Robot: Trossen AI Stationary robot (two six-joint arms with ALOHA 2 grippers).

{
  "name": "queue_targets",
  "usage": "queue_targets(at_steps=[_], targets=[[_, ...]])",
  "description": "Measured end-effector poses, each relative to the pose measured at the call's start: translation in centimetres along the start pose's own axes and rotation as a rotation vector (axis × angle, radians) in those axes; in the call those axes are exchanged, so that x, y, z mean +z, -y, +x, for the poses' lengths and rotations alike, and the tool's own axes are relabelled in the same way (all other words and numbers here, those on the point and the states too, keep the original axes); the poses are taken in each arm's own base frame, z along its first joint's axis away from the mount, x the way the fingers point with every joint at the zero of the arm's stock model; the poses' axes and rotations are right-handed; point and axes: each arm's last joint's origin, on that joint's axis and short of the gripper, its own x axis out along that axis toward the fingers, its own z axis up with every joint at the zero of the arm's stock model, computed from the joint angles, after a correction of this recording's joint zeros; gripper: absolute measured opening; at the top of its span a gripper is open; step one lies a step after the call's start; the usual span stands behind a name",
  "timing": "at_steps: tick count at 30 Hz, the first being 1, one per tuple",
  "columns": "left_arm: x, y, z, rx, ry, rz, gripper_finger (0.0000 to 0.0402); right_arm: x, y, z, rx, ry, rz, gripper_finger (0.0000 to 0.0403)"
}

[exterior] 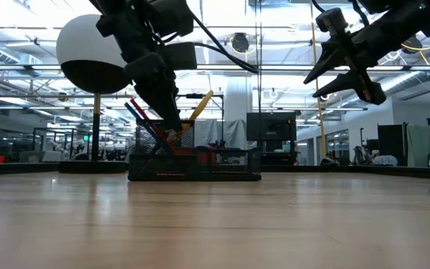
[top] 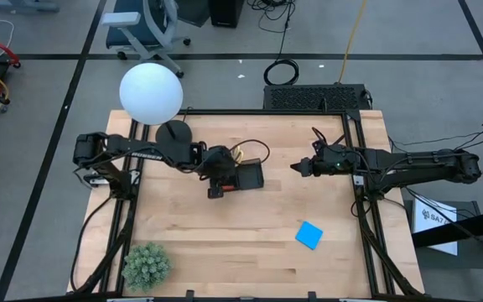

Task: Pick and place office supplies into organizer
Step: Put the blue clip into the black organizer, then put the blue sticky notes into the black organizer

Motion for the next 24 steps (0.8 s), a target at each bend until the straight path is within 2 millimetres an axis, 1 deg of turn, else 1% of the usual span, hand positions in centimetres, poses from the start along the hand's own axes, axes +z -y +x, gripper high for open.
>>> queue_targets(at_steps=[6,9,24], targets=[[-0.1,-0.58,0.0,0.009,-0.005,0.025,0.0029,0.0,0.0,0.0,0.0,0.0,0.01,0.013],[-0.1,-0.58,0.0,0.009,-0.005,0.046,0.0037,0.01,0.0,0.0,0.0,0.001,0.011,0.013],[-0.1,-0.57,0.01,0.012,-0.006,0.049,0.0118,0.08,0.03,0.0,-0.01,0.023,0.036,0.013]])
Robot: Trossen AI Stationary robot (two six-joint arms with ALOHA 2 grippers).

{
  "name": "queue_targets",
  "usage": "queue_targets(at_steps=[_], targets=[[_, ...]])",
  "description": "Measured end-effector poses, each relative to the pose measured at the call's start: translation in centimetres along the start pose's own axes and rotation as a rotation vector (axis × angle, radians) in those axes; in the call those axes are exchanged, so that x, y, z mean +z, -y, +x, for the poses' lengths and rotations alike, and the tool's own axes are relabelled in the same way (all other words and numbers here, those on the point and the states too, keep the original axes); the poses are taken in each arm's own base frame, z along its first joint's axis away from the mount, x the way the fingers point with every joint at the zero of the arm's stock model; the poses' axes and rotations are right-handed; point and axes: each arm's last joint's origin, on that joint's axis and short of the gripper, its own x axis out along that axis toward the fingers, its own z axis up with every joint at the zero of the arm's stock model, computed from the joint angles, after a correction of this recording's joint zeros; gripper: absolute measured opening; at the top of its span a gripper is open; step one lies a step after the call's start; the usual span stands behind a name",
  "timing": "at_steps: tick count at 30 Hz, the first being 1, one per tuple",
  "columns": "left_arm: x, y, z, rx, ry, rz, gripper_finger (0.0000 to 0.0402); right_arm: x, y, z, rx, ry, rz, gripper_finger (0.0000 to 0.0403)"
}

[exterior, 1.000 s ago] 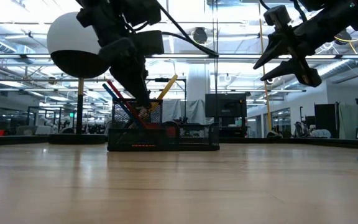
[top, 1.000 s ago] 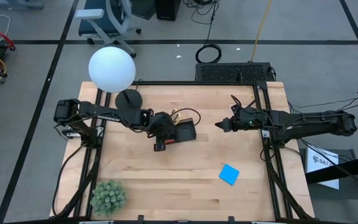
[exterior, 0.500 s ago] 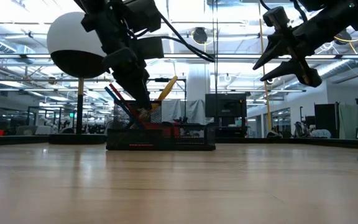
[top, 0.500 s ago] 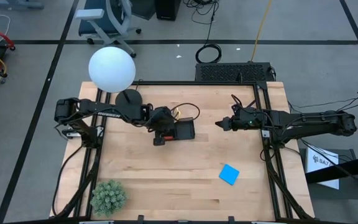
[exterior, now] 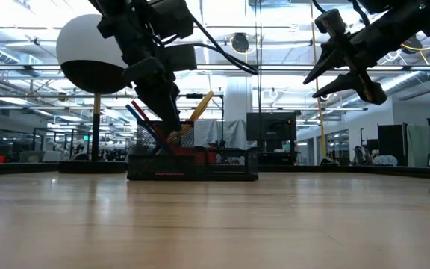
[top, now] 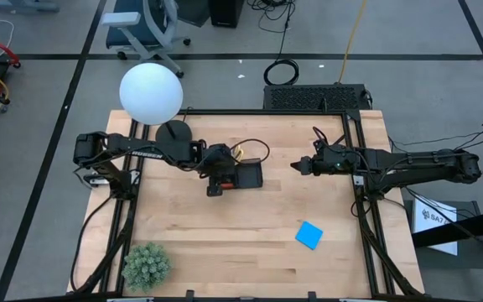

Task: Pick and place office supplies into organizer
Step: Put the blue sticky notes into the black organizer

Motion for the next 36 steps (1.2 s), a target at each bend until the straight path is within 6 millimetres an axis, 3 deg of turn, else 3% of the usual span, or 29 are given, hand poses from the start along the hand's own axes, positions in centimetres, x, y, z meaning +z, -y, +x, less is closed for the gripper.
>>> queue_targets(at_steps=[11,20,26,36], targets=[[0.1,0.5,0.0,-0.008,0.003,-0.049,0.0166,0.0,0.0,0.0,0.002,-0.003,0.002,0.013],[0.8,3.5,-0.7,-0.082,0.06,0.037,0.017,0.4,-1.4,-0.1,0.16,0.024,-0.141,0.013],[1.9,4.8,-3.0,-0.082,0.198,0.065,0.0171,0.4,-1.9,-0.2,0.237,-0.027,-0.227,0.013],[3.6,4.9,-7.7,-0.024,0.486,-0.031,0.0171,-0.4,-2.7,-0.6,0.434,-0.241,-0.341,0.013]])
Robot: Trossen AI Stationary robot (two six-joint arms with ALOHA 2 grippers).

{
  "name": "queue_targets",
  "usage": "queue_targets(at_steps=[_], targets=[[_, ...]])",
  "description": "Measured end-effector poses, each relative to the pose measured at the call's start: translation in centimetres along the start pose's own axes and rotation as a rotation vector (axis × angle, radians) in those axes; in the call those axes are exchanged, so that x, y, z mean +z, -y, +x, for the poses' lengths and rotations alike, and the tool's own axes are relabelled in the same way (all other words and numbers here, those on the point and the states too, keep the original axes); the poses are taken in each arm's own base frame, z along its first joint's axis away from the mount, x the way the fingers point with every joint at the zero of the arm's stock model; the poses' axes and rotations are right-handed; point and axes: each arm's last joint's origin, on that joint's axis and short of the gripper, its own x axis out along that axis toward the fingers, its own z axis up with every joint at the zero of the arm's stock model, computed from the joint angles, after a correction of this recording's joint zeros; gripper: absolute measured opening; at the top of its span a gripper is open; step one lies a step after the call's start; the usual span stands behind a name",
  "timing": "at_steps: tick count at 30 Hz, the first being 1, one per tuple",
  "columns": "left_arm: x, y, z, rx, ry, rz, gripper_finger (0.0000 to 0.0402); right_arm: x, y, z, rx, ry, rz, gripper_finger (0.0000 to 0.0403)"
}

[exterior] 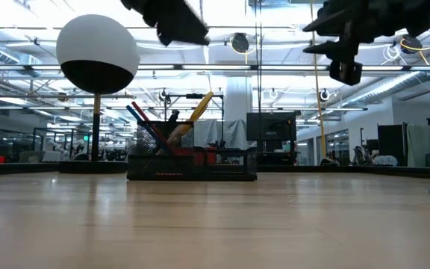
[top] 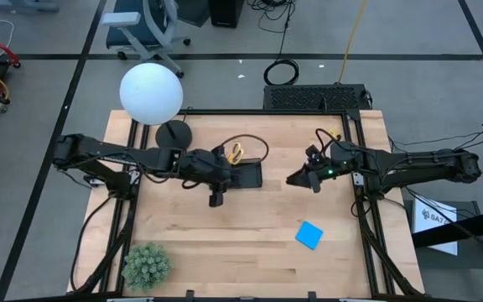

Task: Pick and place office supplies into organizer
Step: Put the blue sticky notes into the black organizer

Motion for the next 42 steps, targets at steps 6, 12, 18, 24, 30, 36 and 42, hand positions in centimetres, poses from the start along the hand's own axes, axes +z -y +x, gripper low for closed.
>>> queue_targets(at_steps=[6,12,18,24,30,36,42], targets=[[0.6,-0.1,-0.7,0.019,0.046,-0.048,0.017,-0.1,-1.4,0.0,0.129,-0.044,-0.089,0.013],[0.5,-0.1,-0.7,0.04,0.042,-0.112,0.017,0.3,-3.5,-0.4,0.174,-0.061,-0.198,0.013],[0.5,-0.2,-0.7,0.041,0.044,-0.147,0.017,-0.3,-4.8,-1.0,0.094,-0.221,-0.267,0.013],[0.5,-0.2,-0.7,0.041,0.043,-0.157,0.017,-0.4,-6.7,-1.2,-0.044,-0.435,-0.354,0.013],[0.4,-0.2,-0.7,0.064,0.042,-0.157,0.017,-1.1,-8.4,0.3,-0.202,-0.599,-0.444,0.013],[0.4,-0.3,-0.7,0.076,0.042,-0.157,0.017,-4.2,-8.3,2.8,-0.354,-0.769,-0.429,0.013],[0.4,-0.3,-0.7,0.077,0.042,-0.161,0.017,-8.0,-8.3,4.9,-0.467,-0.882,-0.356,0.013]])
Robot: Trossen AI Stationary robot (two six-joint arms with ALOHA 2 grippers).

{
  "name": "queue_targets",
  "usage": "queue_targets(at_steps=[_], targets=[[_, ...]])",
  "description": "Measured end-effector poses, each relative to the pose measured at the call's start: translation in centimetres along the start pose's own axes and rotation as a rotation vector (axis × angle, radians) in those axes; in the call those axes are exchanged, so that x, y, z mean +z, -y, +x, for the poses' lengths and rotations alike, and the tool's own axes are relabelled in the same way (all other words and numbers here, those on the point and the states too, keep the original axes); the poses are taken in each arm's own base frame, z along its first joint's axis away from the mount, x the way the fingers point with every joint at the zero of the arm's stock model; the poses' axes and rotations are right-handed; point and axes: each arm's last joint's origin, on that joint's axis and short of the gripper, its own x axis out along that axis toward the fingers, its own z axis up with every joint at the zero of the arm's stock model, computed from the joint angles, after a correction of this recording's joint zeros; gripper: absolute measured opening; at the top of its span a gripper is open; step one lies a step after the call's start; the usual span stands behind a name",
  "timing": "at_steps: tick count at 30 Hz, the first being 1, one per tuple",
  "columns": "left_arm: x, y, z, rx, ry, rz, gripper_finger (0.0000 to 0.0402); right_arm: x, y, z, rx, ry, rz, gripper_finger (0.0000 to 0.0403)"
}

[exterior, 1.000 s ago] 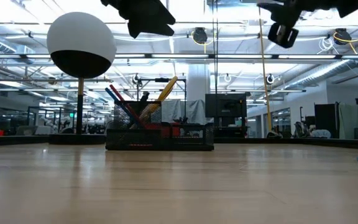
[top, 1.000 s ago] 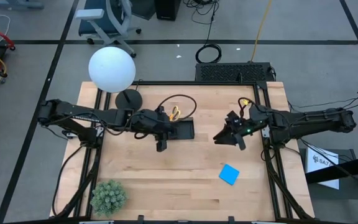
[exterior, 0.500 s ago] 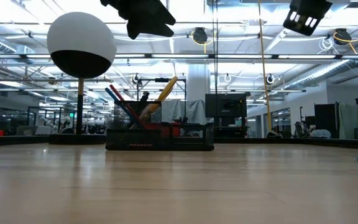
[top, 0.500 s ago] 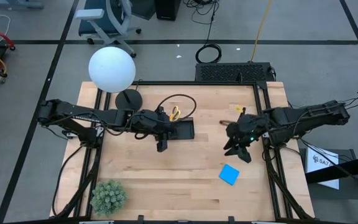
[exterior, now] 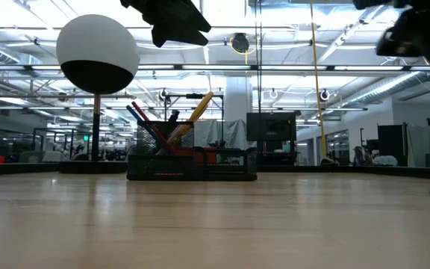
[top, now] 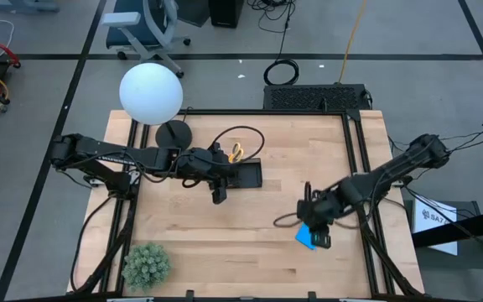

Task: Pick and place office supplies into organizer
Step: Put the blue sticky notes into the black organizer

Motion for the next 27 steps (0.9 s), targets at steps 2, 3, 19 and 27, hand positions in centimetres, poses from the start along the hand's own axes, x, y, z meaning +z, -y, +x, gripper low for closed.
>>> queue_targets(at_steps=[2,3,19,27], targets=[[0.0,0.0,0.0,0.0,0.0,0.0,0.017,-0.3,-0.6,0.8,-0.014,-0.03,0.044,0.013],[0.0,0.0,0.0,0.0,0.0,0.0,0.017,-0.5,-0.9,1.1,-0.019,-0.039,0.06,0.013],[0.0,-0.3,0.0,0.024,0.002,0.042,0.017,-1.0,-1.8,3.1,-0.092,0.048,0.266,0.0148],[-0.3,-0.3,0.0,0.028,-0.034,0.083,0.017,-1.1,-1.1,3.8,-0.101,0.039,0.374,0.0256]])
